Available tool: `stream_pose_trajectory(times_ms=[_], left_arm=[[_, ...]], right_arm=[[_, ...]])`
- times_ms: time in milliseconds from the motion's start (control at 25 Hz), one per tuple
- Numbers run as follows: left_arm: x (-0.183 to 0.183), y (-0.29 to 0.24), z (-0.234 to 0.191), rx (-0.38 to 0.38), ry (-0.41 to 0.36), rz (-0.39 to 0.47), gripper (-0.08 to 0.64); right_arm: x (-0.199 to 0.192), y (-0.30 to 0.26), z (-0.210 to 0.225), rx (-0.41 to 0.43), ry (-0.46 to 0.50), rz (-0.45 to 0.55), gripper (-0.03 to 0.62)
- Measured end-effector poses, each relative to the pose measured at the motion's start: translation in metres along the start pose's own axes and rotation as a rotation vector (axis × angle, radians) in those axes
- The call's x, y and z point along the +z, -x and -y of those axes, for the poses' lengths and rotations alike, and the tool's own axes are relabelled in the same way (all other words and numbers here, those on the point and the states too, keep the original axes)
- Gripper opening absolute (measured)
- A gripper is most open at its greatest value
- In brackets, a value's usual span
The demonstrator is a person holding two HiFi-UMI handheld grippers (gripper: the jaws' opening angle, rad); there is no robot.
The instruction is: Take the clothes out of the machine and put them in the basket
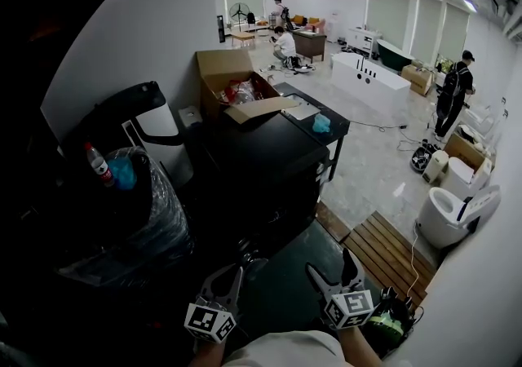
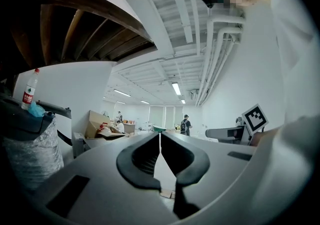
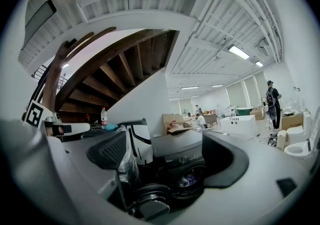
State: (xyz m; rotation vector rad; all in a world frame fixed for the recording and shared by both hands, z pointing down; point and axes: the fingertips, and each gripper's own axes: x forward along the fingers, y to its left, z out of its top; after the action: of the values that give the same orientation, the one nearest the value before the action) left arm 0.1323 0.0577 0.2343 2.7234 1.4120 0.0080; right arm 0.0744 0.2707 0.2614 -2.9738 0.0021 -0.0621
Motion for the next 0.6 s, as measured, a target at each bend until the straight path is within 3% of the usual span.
stream_pose_trajectory(times_ms=[600], left_arm=[[-0.005, -0.0107, 0.002, -0.023, 0.001, -0.007, 0.023]], right_arm=[[-0.0046, -0.0013, 0.0082, -0.017, -0.007, -0.022, 0.46]])
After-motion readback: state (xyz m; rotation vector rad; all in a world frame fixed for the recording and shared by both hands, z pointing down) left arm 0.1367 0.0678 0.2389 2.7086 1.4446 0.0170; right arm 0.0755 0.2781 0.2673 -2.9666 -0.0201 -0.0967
